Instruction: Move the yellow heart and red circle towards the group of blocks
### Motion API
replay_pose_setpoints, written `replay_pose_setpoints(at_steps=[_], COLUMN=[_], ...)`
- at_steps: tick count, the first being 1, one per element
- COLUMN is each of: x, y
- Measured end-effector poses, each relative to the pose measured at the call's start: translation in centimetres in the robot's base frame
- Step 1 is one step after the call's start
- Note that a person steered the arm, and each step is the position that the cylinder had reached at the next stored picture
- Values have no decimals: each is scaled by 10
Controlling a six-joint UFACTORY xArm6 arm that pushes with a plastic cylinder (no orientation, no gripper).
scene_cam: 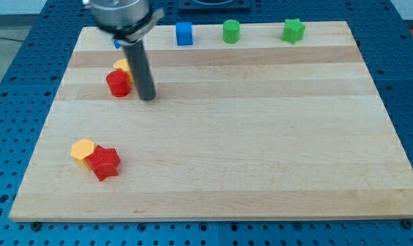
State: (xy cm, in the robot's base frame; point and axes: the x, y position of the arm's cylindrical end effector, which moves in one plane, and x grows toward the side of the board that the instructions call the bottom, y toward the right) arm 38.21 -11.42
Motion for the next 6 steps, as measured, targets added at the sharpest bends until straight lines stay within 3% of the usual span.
replay_pose_setpoints(at_steps=[1, 2, 3, 6], x=[-46, -55, -72, -70], y=[9, -42, -56, -92])
